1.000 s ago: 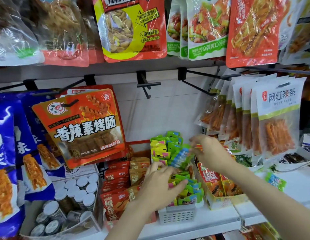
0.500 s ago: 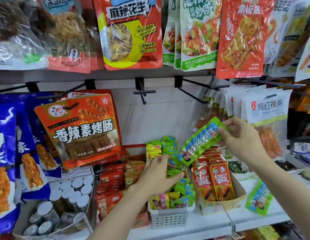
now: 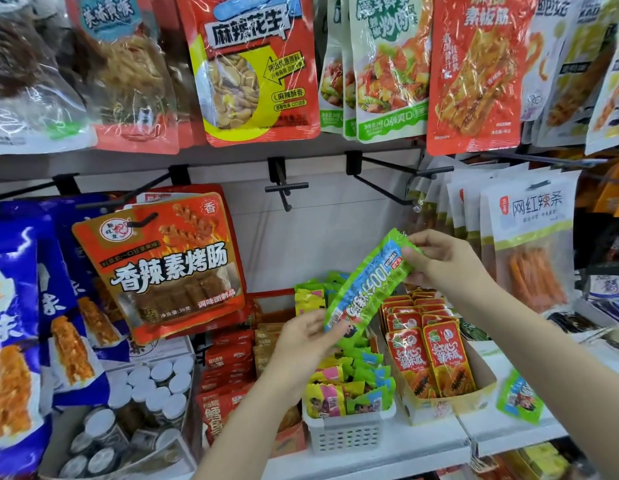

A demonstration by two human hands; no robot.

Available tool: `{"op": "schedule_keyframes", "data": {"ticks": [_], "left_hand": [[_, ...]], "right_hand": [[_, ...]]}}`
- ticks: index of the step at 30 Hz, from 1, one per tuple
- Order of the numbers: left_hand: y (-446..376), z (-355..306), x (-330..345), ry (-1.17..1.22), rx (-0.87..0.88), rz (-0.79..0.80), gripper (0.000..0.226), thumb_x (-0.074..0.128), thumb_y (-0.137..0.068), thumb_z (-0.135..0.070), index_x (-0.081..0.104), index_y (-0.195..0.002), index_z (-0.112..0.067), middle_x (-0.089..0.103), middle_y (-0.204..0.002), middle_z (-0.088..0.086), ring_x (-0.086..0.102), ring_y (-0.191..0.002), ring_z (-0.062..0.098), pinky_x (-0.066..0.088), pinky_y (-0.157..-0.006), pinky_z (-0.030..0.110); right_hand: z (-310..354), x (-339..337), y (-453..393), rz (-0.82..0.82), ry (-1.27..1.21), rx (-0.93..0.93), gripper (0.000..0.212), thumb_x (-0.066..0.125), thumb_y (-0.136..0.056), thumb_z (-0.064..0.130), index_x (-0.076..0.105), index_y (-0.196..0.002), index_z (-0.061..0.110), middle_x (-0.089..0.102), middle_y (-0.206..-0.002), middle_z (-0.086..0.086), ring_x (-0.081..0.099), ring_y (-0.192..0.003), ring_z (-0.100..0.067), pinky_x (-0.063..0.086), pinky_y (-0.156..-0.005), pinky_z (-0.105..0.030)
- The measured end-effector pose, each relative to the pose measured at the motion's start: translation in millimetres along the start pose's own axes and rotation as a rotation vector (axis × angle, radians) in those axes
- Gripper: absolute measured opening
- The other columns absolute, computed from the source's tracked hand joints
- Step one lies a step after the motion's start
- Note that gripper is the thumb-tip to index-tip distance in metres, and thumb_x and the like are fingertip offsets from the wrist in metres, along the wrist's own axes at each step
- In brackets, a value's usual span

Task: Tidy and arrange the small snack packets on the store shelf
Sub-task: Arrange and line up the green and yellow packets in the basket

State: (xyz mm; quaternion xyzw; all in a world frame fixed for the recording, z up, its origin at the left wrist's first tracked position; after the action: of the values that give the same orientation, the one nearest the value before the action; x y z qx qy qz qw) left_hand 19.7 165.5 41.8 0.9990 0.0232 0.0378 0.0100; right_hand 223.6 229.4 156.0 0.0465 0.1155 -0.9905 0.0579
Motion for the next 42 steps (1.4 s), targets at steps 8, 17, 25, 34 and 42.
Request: {"op": "schedule_keyframes", "data": {"ticks": [8, 17, 25, 34, 42], "left_hand": [[19.9, 6.4, -14.8, 0.169, -0.048, -0.191, 0.02, 0.075, -0.083, -0.013, 0.058, -0.073, -0.009, 0.068, -0.062, -0.006, 0.061, -0.058, -0.001, 0.051, -0.056, 0.015], [33.7, 10.5, -8.5, 0.346, -0.131, -0.103, 0.025, 0.068, -0.083, -0.023, 0.049, -0.085, -0.006, 0.062, -0.087, 0.014, 0.063, -0.072, 0.016, 0.06, -0.068, 0.028], [51.1, -1.2, 23.9, 0.999, -0.488, 0.226, 0.046, 0.059, -0.088, -0.017, 0.059, -0.126, 0.008, 0.061, -0.123, 0.033, 0.069, -0.086, 0.035, 0.063, -0.066, 0.035], [46.9, -4.2, 1.0, 0.172, -0.068, -0.059, 0.04, 0.077, -0.077, -0.003, 0.071, -0.113, -0.018, 0.075, -0.111, 0.0, 0.071, -0.099, 0.017, 0.057, -0.083, 0.027], [57.4, -12.7, -0.3, 0.173, 0.016, -0.038, 0.061, 0.075, -0.072, 0.016, 0.068, -0.118, -0.022, 0.076, -0.105, -0.001, 0.072, -0.098, 0.013, 0.056, -0.071, 0.021]], "right_hand": [[-12.3, 2.3, -2.7, -0.056, 0.027, 0.096, 0.004, 0.064, -0.092, 0.009, 0.067, -0.09, 0.007, 0.074, -0.087, -0.014, 0.071, -0.077, -0.021, 0.061, -0.071, -0.029], [-25.4, 6.6, 0.3, -0.053, -0.015, 0.157, 0.007, 0.064, -0.092, 0.008, 0.067, -0.097, 0.003, 0.074, -0.09, -0.015, 0.072, -0.075, -0.02, 0.062, -0.07, -0.03], [-28.7, 24.4, 0.5, -0.011, -0.244, 0.123, 0.006, 0.06, -0.095, 0.01, 0.066, -0.098, 0.011, 0.069, -0.093, -0.008, 0.065, -0.076, -0.016, 0.055, -0.08, -0.035], [-32.1, 39.9, 7.6, 0.161, -0.332, 0.247, 0.038, 0.058, -0.096, 0.027, 0.063, -0.118, -0.004, 0.073, -0.101, -0.017, 0.072, -0.091, -0.025, 0.059, -0.077, -0.031], [-23.0, 35.1, 11.1, 0.126, -0.297, 0.169, 0.022, 0.062, -0.092, 0.011, 0.068, -0.103, -0.007, 0.074, -0.095, -0.019, 0.073, -0.084, -0.023, 0.059, -0.071, -0.026]]}}
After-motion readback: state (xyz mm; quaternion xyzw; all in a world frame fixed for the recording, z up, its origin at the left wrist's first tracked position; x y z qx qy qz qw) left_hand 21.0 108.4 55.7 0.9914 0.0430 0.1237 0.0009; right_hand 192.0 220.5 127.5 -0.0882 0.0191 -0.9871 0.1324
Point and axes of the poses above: each hand's wrist, its own y-axis away from the middle knuckle, its own x-axis out of the palm, z = x × y, the point moved 7 cm from there along -y, towards the middle knuckle
